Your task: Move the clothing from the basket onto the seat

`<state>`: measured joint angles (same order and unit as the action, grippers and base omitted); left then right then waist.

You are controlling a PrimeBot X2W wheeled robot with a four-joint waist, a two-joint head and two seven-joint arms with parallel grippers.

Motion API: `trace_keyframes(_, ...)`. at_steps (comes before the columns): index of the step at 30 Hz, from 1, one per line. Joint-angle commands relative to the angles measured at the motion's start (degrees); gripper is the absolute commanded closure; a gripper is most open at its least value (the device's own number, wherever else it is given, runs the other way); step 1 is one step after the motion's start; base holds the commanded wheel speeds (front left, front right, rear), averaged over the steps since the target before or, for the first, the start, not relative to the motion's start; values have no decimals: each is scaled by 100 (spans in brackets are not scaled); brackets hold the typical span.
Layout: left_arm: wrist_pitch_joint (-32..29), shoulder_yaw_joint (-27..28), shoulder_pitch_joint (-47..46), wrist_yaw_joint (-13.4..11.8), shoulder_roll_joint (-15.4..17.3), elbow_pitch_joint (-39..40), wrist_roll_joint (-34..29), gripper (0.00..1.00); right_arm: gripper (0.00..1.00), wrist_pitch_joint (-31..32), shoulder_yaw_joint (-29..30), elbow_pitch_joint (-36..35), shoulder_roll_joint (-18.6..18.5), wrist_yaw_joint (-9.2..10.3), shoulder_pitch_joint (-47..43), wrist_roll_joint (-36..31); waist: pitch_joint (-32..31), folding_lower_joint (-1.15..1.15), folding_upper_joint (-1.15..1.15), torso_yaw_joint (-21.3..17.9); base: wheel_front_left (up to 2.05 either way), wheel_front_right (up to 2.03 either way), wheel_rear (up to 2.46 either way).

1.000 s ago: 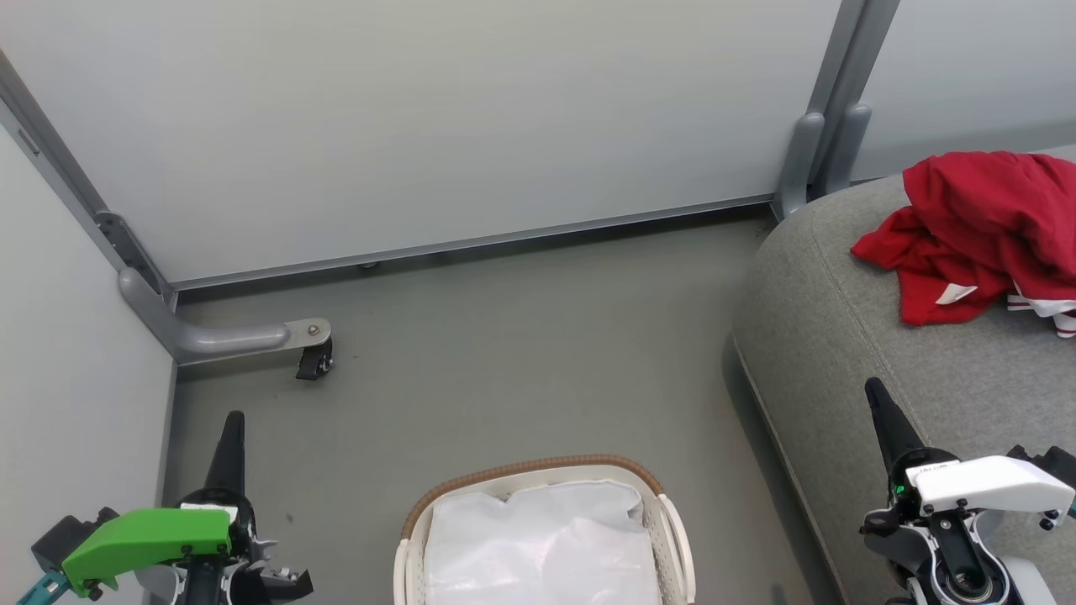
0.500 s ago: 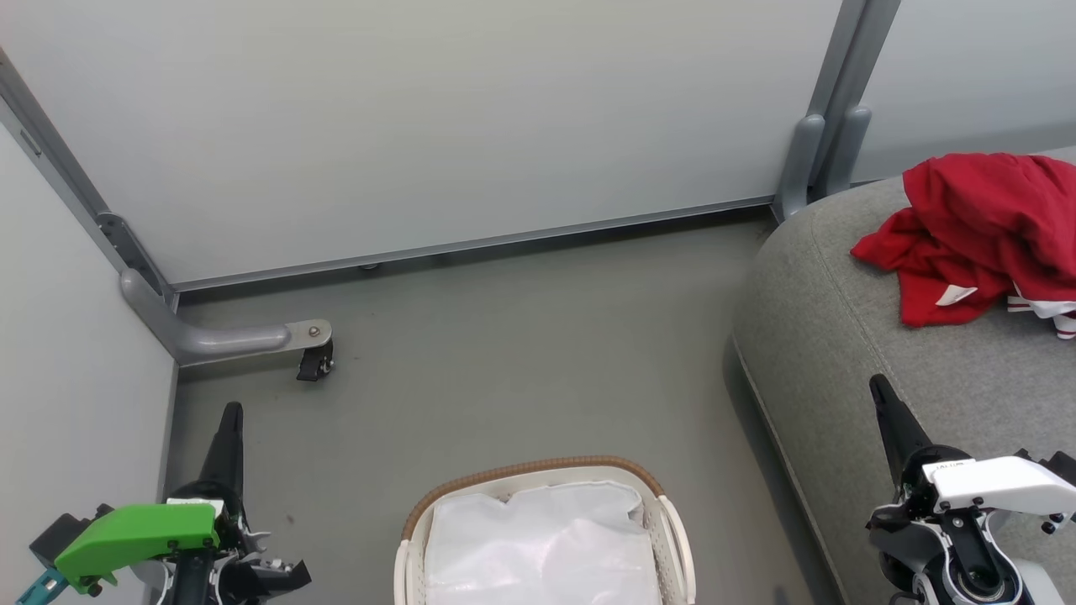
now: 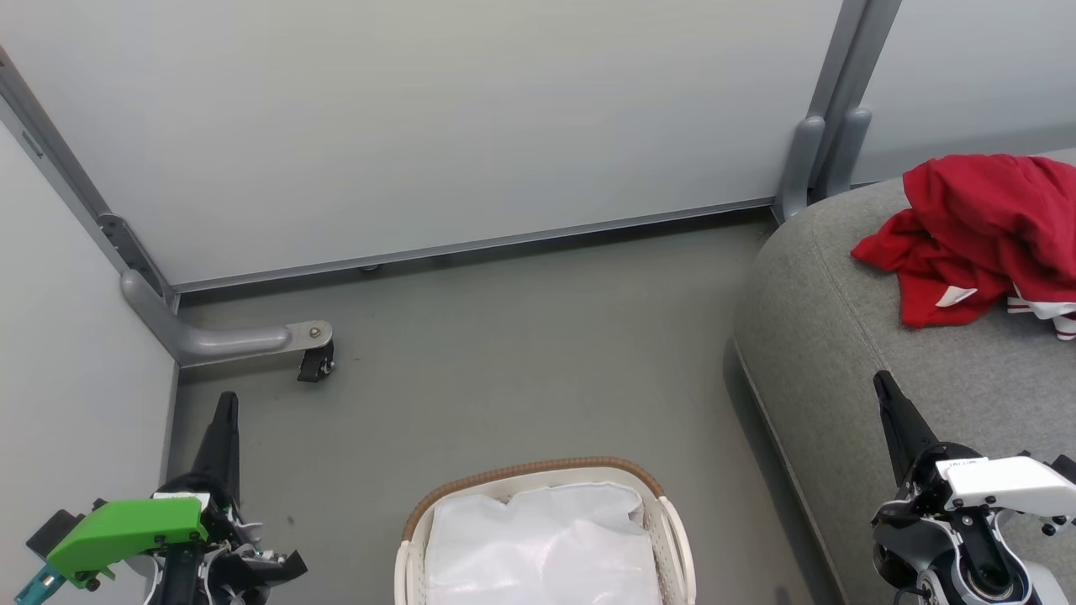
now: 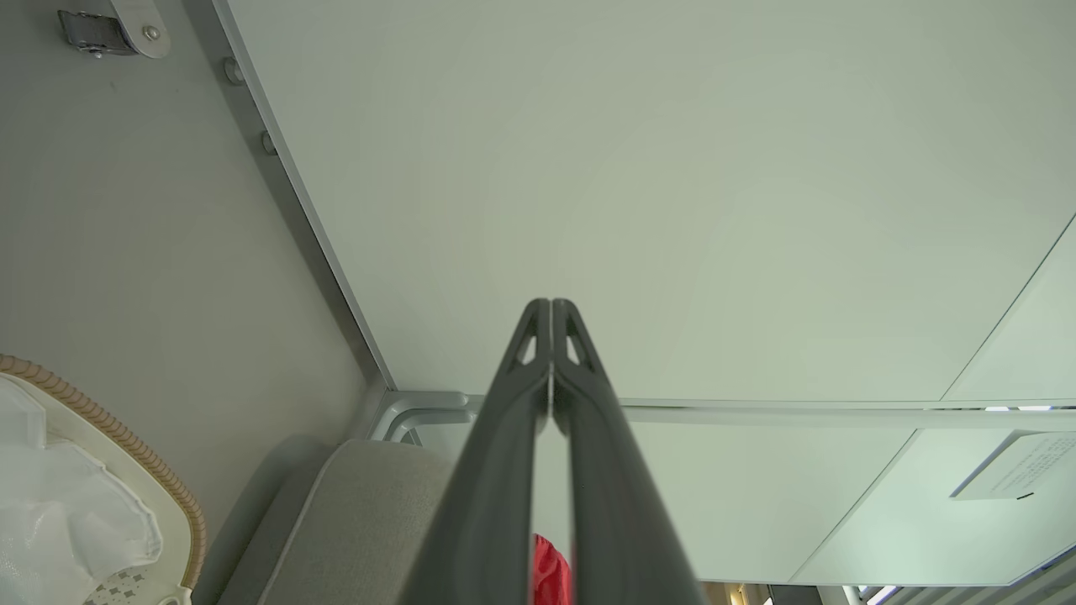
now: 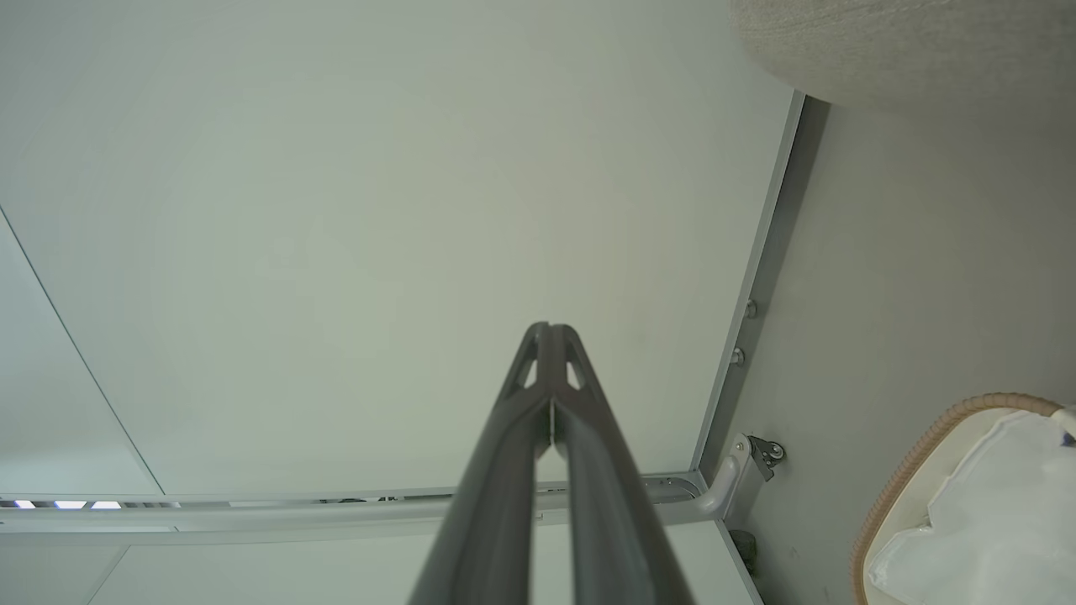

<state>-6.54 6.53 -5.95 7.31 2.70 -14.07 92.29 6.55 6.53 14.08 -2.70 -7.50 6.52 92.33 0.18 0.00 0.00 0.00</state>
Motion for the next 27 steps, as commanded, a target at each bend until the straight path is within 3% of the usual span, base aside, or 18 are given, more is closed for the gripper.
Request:
trace_keyframes(1,-20,14,-57,35,33,9,22,100,100,18,14,-20,-34,2,-61,17,0,0,0,0,0,0,0)
trace_keyframes(27,-19,13,-57,36,33,10,21,100,100,18,12,-19,-34,1,-61,17,0,0,0,0,0,0,0)
